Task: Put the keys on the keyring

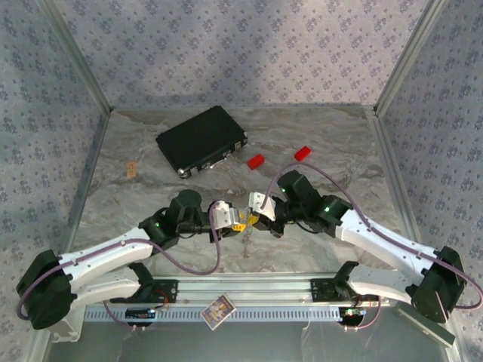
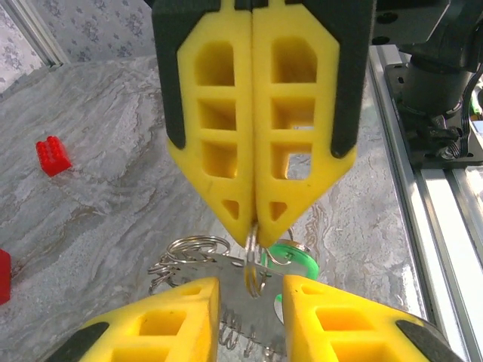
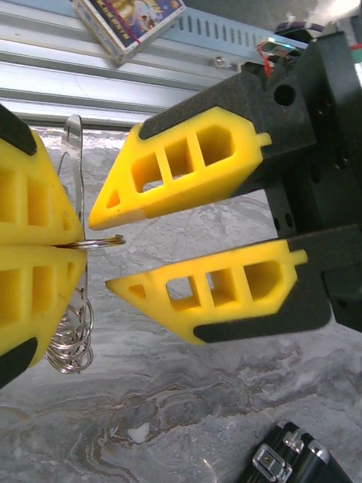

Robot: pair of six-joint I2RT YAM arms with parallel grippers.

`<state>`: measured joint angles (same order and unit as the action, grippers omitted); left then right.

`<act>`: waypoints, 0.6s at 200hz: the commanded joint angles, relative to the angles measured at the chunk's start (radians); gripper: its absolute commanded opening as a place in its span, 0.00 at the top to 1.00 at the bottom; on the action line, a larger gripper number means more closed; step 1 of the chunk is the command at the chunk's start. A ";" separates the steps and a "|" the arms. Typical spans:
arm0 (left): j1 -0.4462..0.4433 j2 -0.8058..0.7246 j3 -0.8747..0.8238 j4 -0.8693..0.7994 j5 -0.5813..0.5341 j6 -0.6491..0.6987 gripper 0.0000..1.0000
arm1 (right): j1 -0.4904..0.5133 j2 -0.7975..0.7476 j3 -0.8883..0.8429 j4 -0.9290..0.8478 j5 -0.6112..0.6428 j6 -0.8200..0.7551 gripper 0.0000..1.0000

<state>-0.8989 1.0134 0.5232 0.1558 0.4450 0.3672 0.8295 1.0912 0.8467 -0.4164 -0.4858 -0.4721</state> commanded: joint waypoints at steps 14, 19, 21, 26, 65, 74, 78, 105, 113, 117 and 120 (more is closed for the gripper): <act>-0.005 -0.013 0.031 -0.015 0.026 0.026 0.75 | 0.028 0.026 0.074 -0.090 0.054 -0.071 1.00; -0.005 -0.012 0.030 -0.016 0.027 0.025 0.75 | 0.030 0.028 0.078 -0.091 0.057 -0.073 1.00; -0.005 -0.011 0.030 -0.015 0.027 0.025 0.75 | 0.030 0.030 0.078 -0.091 0.055 -0.073 1.00; -0.005 -0.012 0.032 -0.015 0.028 0.026 0.76 | 0.031 0.031 0.081 -0.087 0.055 -0.073 1.00; -0.005 -0.013 0.034 -0.004 0.033 0.027 0.84 | 0.049 0.049 0.095 -0.068 0.054 -0.068 1.00; -0.005 -0.012 0.035 -0.002 0.033 0.029 0.87 | 0.051 0.050 0.093 -0.062 0.052 -0.063 1.00; -0.004 -0.012 0.035 -0.002 0.034 0.028 0.89 | 0.051 0.050 0.092 -0.061 0.050 -0.061 1.00; -0.005 -0.017 0.029 -0.004 0.045 0.028 1.00 | 0.037 0.014 0.061 -0.024 0.029 -0.030 0.99; -0.005 -0.020 0.024 0.002 0.048 0.026 1.00 | 0.024 -0.006 0.041 -0.005 0.020 -0.012 0.93; -0.006 -0.023 0.020 0.008 0.047 0.022 1.00 | 0.018 -0.018 0.029 0.008 0.013 -0.002 0.90; -0.005 -0.025 0.016 0.013 0.047 0.019 1.00 | 0.010 -0.025 0.020 0.017 0.007 0.004 0.88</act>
<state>-0.8993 1.0126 0.5232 0.1490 0.4648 0.3809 0.8646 1.1305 0.8940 -0.4702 -0.4320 -0.5125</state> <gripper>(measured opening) 0.049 0.064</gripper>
